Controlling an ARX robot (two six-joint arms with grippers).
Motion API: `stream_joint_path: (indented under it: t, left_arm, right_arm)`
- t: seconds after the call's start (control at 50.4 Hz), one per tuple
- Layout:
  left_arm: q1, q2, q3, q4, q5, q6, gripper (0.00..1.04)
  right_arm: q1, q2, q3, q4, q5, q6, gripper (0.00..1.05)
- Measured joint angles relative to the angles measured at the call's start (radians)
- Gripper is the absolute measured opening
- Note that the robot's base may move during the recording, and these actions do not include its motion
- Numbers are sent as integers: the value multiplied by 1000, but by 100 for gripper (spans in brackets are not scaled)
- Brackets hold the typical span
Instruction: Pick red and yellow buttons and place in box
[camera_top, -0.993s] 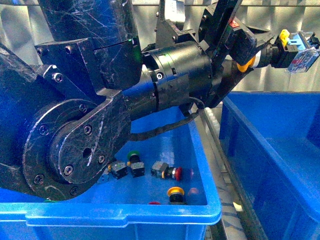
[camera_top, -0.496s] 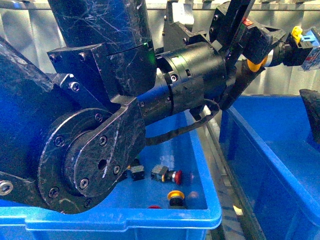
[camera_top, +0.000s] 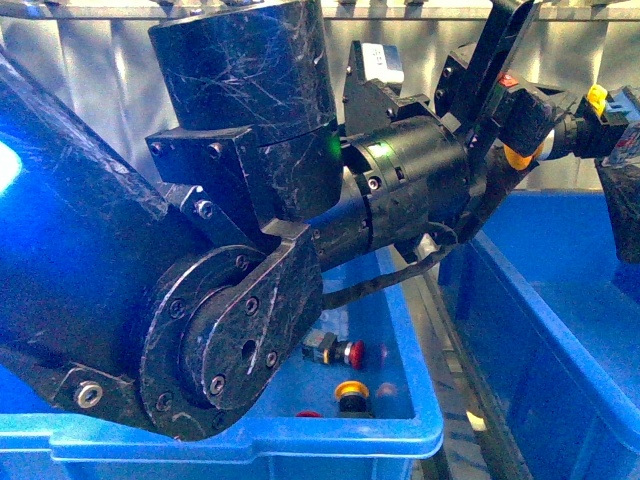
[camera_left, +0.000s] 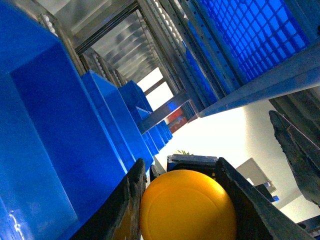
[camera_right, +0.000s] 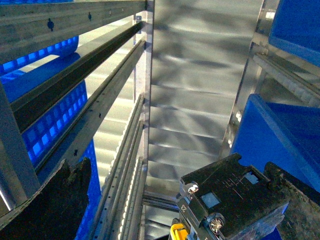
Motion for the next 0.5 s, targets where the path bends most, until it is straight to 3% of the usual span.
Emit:
stream_joint_path:
  t: [0.139, 0.298, 0.496]
  left_arm:
    - [-6, 6, 26, -18, 4, -3, 33]
    - [-11, 7, 45, -38, 1, -3, 33]
    - [-15, 10, 60, -63, -4, -14, 33]
  right_arm:
    - [-12, 0, 0, -15, -2, -4, 69]
    - [-23, 0, -2, -21, -3, -3, 46]
    - [-39, 0, -5, -23, -5, 1, 42]
